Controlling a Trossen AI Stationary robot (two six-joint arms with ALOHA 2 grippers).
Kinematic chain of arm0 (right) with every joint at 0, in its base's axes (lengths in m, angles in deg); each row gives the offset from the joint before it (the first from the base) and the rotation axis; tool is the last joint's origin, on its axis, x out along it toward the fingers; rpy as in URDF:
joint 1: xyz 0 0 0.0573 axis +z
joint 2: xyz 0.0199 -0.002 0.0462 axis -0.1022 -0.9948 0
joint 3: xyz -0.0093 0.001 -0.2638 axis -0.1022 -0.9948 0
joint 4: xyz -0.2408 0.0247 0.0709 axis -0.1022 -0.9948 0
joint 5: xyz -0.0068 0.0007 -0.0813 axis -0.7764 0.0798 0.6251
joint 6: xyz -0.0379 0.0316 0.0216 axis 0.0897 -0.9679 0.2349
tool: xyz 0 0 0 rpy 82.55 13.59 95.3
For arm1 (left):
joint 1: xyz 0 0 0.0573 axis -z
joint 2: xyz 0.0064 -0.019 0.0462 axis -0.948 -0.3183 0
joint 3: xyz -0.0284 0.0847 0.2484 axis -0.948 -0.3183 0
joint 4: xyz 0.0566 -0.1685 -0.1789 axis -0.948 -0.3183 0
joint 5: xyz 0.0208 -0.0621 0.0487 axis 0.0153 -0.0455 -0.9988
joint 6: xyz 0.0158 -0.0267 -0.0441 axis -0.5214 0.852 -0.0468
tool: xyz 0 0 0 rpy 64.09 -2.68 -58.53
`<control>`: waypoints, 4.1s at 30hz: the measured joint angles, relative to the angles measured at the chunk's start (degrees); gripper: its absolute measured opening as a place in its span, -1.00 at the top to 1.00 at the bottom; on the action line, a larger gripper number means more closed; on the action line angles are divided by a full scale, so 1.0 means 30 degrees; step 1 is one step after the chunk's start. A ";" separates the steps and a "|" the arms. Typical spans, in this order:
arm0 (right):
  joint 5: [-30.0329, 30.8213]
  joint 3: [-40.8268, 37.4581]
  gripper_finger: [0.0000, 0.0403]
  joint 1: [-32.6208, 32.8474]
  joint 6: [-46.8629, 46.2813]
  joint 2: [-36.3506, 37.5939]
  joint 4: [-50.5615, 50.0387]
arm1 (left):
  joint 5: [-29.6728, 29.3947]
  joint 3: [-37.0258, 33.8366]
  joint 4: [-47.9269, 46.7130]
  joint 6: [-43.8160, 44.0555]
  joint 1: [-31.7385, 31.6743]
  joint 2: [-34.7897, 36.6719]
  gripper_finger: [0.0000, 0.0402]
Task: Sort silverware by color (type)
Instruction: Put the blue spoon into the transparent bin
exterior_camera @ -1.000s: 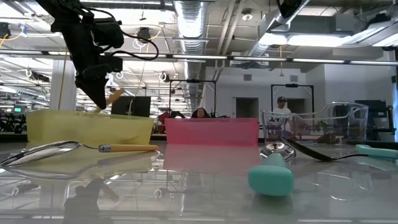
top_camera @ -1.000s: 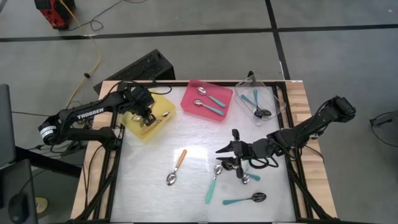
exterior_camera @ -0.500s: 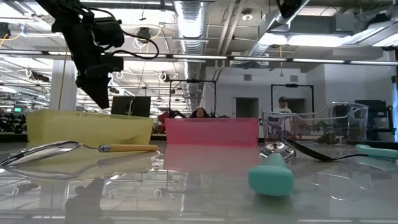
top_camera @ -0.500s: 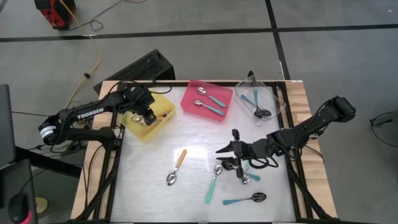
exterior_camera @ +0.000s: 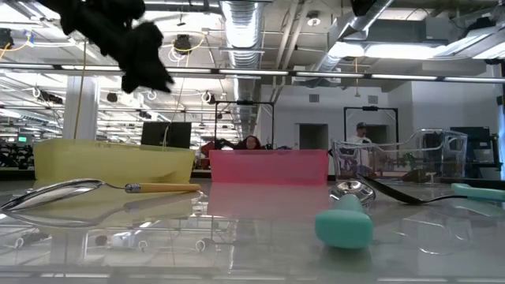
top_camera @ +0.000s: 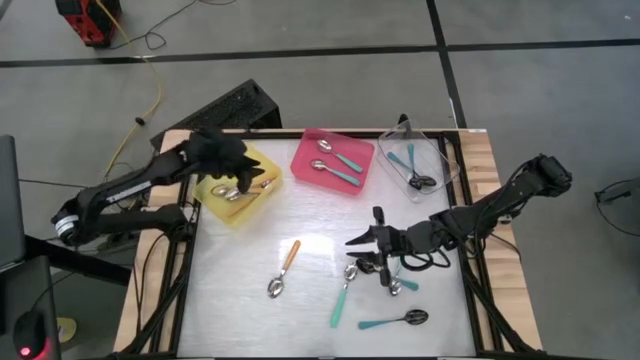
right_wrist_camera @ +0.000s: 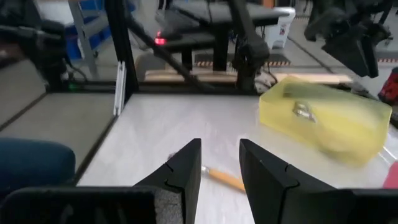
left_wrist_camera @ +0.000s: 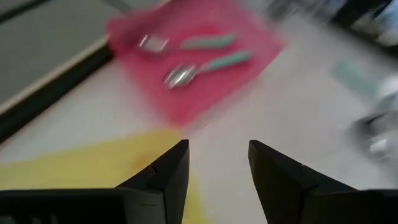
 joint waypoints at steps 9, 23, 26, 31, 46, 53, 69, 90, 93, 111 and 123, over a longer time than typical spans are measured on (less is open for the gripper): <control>0.0011 0.0000 0.34 0.0139 0.2953 0.0036 0.4366 | 0.2346 0.0007 0.1713 0.1262 0.1216 0.5460 0.26; 0.2415 0.1796 0.34 -0.0019 0.7116 0.4055 0.2793 | -0.0674 -0.1362 0.1671 0.3247 0.5093 1.1467 0.26; 0.1417 0.1821 0.34 -0.0100 0.7064 0.5736 0.0176 | -0.0347 -0.1820 0.2055 0.3660 0.5491 1.1763 0.26; -0.0060 0.1792 0.34 -0.0596 0.5488 0.7688 -0.2585 | 0.0931 -0.2873 0.4301 0.4176 0.6258 1.1770 0.26; -0.0124 -0.1000 0.34 -0.1522 0.2019 0.8135 -0.5291 | 0.1053 -0.5729 0.9025 0.5551 1.0511 1.1864 0.26; -0.0194 -0.3262 0.34 -0.1856 0.4158 0.8435 -0.1066 | -0.0774 -0.5799 1.0629 0.2614 1.3437 1.1864 0.26; -0.0627 -0.6703 0.34 -0.3868 0.2419 1.3096 0.0533 | -0.4984 -0.5792 0.9089 0.1333 1.4200 1.5639 0.26; -0.0656 -0.7176 0.34 -0.3125 0.0412 1.1395 0.0094 | -0.6784 -0.6018 0.4681 0.2135 1.4207 1.6979 0.26; -0.0648 -0.7176 0.34 -0.3125 0.0657 1.0592 0.0827 | -0.7081 -0.6400 0.4927 0.2091 1.4207 1.6972 0.26; -0.0035 -0.7835 0.34 -0.3125 0.4197 1.4687 0.6040 | -0.7090 -0.5247 0.6240 0.2630 1.4207 1.6979 0.26; 0.0000 -0.9050 0.34 -0.3111 -0.0227 2.0746 -0.2536 | -0.7153 -0.5742 0.5200 0.1922 1.4207 1.6971 0.26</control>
